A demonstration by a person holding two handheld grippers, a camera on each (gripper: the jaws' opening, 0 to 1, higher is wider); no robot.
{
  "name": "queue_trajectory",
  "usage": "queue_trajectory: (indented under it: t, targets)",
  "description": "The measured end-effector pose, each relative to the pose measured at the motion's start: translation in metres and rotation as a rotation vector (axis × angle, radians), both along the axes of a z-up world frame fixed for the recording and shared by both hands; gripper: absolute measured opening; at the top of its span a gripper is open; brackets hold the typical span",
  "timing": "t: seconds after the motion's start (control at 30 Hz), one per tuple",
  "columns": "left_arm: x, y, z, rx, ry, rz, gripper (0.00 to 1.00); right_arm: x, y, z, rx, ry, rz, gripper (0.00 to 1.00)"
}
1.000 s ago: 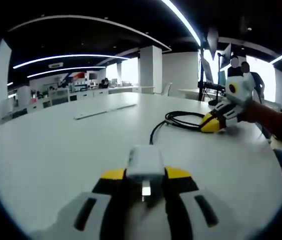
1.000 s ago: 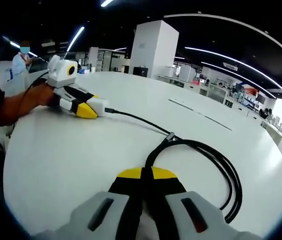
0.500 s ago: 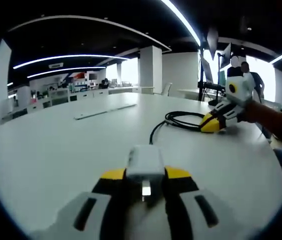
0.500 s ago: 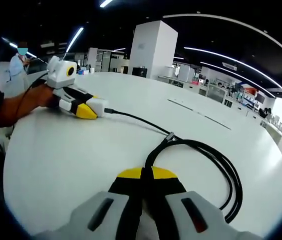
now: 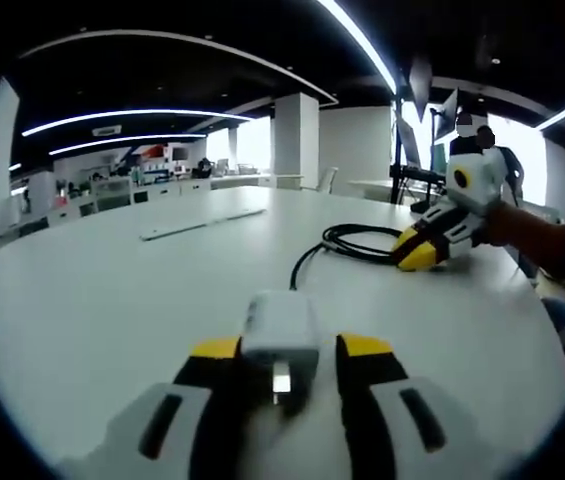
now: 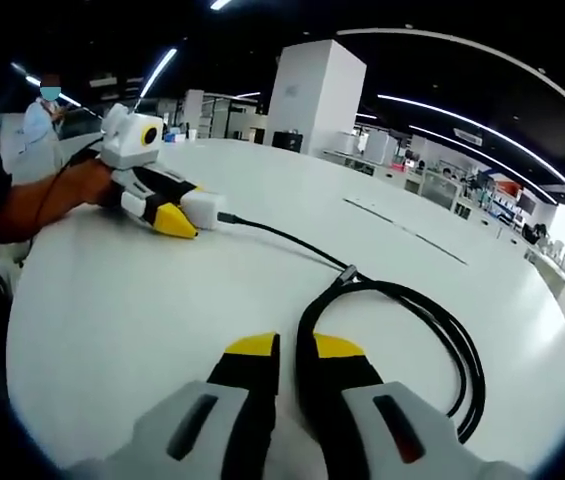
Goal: Plug the desk Type‑C cable into the charger adapter.
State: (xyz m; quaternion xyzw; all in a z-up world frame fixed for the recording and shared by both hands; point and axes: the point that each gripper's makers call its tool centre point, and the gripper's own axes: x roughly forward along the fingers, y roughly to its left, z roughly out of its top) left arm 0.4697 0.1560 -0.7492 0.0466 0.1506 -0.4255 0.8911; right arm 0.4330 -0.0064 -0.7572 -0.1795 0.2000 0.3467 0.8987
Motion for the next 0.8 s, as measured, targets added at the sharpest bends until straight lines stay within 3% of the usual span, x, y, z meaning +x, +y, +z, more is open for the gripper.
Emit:
queue_trajectory:
  t: [0.43, 0.8]
  targets:
    - [-0.001, -0.001, 0.003, -0.017, -0.006, -0.015, 0.41, 0.013, -0.015, 0.008, -0.002, -0.023, -0.028, 0.13]
    - [-0.004, -0.007, 0.001, 0.018, -0.005, -0.044, 0.6, 0.002, -0.018, 0.016, -0.001, -0.035, -0.049, 0.25]
